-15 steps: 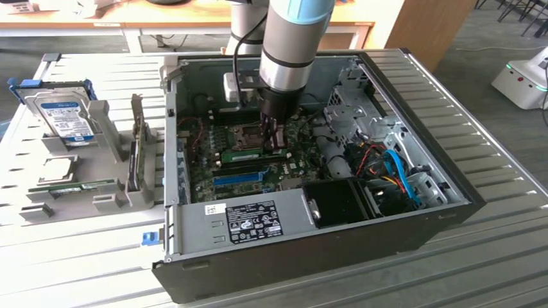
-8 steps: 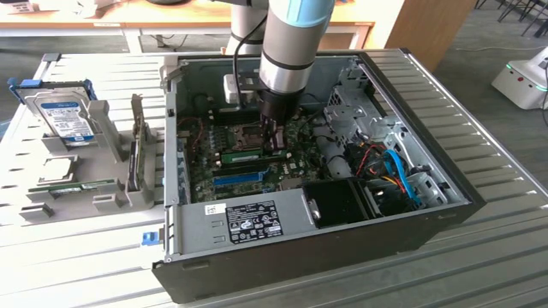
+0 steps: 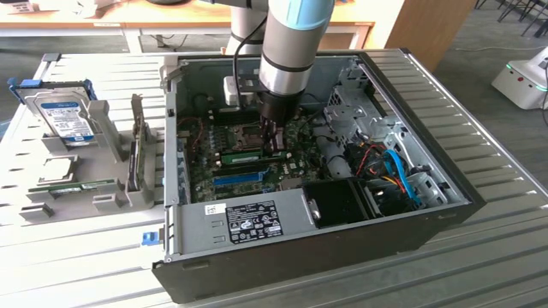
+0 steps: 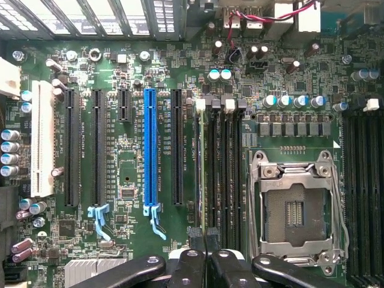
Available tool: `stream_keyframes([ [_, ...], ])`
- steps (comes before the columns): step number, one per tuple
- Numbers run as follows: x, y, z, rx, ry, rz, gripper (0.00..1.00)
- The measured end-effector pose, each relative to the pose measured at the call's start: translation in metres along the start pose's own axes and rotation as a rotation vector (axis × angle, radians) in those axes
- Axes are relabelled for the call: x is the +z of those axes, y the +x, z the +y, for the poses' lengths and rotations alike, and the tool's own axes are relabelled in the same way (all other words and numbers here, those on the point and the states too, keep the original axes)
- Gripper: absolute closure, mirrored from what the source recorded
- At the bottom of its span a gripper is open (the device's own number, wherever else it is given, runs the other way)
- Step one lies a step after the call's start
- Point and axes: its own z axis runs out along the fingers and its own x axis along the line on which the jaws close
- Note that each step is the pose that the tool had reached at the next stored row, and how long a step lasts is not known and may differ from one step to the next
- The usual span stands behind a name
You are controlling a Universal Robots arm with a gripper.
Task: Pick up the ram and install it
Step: 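Insert the ram into the slot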
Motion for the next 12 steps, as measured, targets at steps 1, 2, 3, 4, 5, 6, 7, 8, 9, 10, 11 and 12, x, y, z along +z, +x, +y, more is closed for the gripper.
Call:
stream_keyframes([
  [1,0.0000,0.0000,0.0000,0.000,0.0000,0.0001,0.88],
  [2,0.0000,0.0000,0.0000,0.000,0.0000,0.0000,0.88],
  [3,0.0001,0.0000,0.0000,0.000,0.0001,-0.0001,0.88],
  [4,0.0001,0.0000,0.0000,0.000,0.0001,-0.0002,0.88],
  [5,0.0001,0.0000,0.0000,0.000,0.0001,-0.0002,0.88],
  [6,0.0001,0.0000,0.0000,0.000,0.0001,-0.0002,0.88],
  [7,0.0001,-0.0001,0.0000,0.000,0.0001,-0.0003,0.87],
  [8,0.0001,0.0000,0.0000,0.000,0.0001,-0.0003,0.87],
  [9,0.0001,0.0000,0.0000,0.000,0.0001,-0.0003,0.81],
  [10,0.0002,-0.0001,0.0000,0.000,0.0001,-0.0003,0.81],
  [11,0.0001,0.0000,0.0000,0.000,0.0001,-0.0003,0.81],
  [12,0.0001,0.0000,0.0000,0.000,0.0001,-0.0003,0.81],
])
